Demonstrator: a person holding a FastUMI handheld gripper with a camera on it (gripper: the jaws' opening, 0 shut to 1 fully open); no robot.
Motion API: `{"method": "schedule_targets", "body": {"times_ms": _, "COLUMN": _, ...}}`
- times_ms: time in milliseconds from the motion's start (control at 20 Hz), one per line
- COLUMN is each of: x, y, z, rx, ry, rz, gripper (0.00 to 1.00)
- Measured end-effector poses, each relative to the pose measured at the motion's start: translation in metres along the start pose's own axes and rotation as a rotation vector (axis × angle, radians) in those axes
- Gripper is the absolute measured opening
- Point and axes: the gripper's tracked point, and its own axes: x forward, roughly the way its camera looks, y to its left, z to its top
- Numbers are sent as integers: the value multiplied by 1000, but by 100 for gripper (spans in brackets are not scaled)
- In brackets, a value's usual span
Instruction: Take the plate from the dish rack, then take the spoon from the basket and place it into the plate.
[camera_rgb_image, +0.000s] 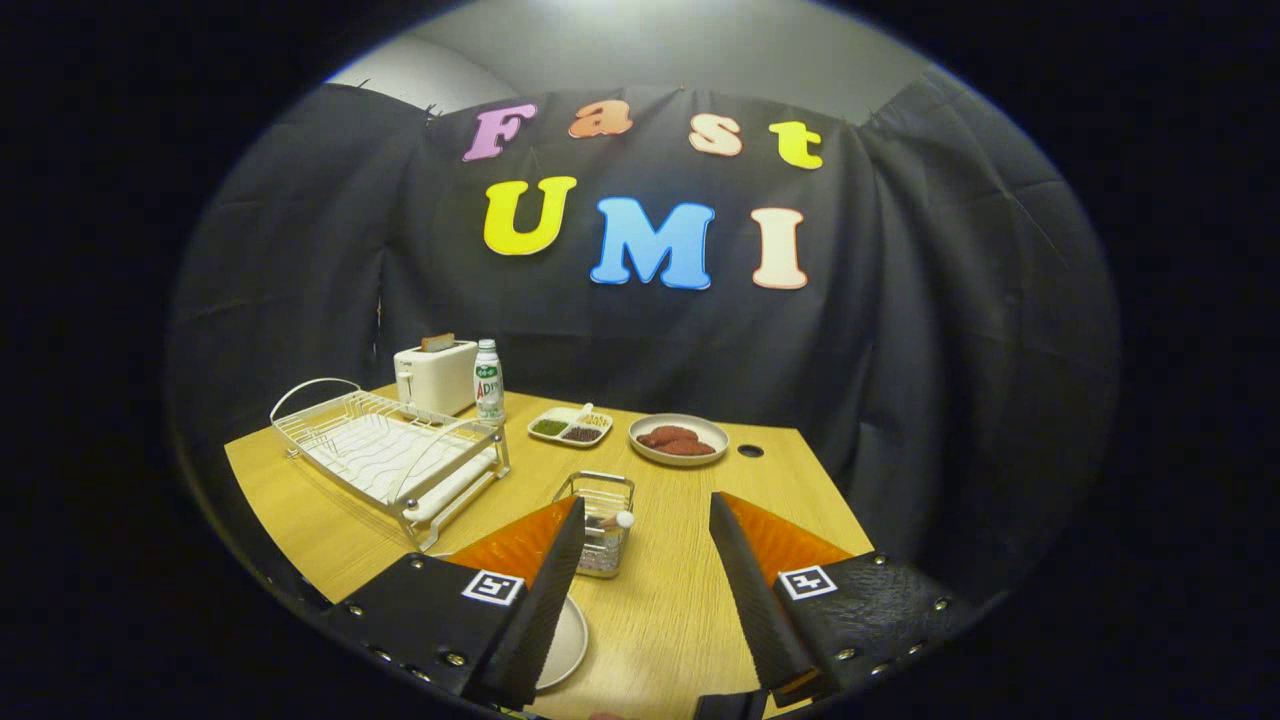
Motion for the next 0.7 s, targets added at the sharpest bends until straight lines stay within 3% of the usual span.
{"method": "schedule_targets", "body": {"times_ms": 200, "x": 20, "y": 6, "z": 2, "rx": 3, "ry": -84, "rz": -10, "gripper": 78}}
{"method": "schedule_targets", "body": {"times_ms": 650, "x": 101, "y": 8, "z": -39, "rx": 87, "ry": -115, "rz": -49, "gripper": 77}}
{"method": "schedule_targets", "body": {"times_ms": 700, "x": 108, "y": 11, "z": -42, "rx": 89, "ry": -109, "rz": -41, "gripper": 73}}
